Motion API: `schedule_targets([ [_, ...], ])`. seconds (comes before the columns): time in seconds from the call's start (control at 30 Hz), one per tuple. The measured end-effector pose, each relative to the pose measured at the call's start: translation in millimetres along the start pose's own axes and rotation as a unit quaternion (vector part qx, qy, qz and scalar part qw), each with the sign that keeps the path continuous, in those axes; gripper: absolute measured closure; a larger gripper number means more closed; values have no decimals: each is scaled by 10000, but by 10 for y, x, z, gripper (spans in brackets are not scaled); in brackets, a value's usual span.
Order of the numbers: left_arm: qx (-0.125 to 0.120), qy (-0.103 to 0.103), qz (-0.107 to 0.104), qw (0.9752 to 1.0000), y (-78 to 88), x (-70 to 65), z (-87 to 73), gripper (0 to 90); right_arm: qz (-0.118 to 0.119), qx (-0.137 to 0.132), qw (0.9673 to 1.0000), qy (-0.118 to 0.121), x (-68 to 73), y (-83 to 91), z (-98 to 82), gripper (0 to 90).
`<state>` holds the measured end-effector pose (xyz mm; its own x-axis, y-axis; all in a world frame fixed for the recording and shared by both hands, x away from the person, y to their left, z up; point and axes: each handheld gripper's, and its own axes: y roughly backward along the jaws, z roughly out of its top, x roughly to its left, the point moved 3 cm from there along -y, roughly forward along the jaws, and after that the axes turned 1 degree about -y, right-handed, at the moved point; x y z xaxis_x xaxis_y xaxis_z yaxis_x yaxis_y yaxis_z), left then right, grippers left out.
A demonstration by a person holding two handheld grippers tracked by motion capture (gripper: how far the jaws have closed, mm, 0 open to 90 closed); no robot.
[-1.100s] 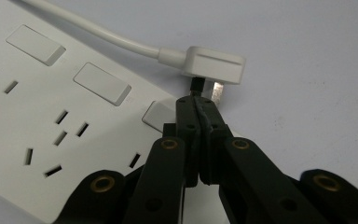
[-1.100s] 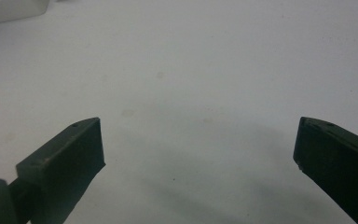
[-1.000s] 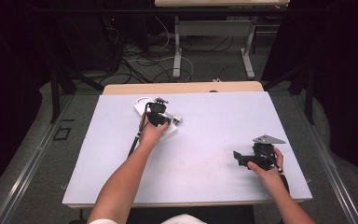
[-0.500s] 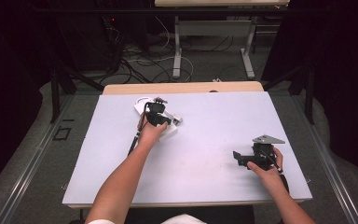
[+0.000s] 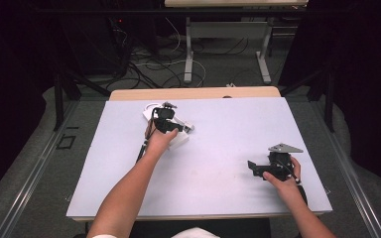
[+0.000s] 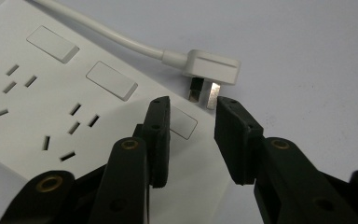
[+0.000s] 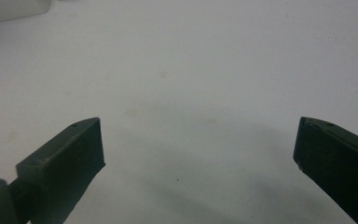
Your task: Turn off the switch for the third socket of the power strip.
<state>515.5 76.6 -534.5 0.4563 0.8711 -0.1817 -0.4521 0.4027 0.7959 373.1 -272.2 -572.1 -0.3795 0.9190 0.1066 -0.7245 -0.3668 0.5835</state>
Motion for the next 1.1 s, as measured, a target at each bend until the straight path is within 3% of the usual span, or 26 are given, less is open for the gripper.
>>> schedule_targets([
  [0.4,36,194,-182,9996,101,-4,-5,572,0,-5,10000,-2,0,1,0,12],
  [0.63,29,159,-241,9996,189,-28,-21,535,6,6,10000,-59,7,11,4,12],
  [0.87,-2,71,-302,9995,271,-68,-29,493,6,-13,10000,-36,7,14,6,12],
  [1.1,-100,-209,-262,9994,338,-97,-63,435,6,-13,10000,-27,6,17,5,12],
])
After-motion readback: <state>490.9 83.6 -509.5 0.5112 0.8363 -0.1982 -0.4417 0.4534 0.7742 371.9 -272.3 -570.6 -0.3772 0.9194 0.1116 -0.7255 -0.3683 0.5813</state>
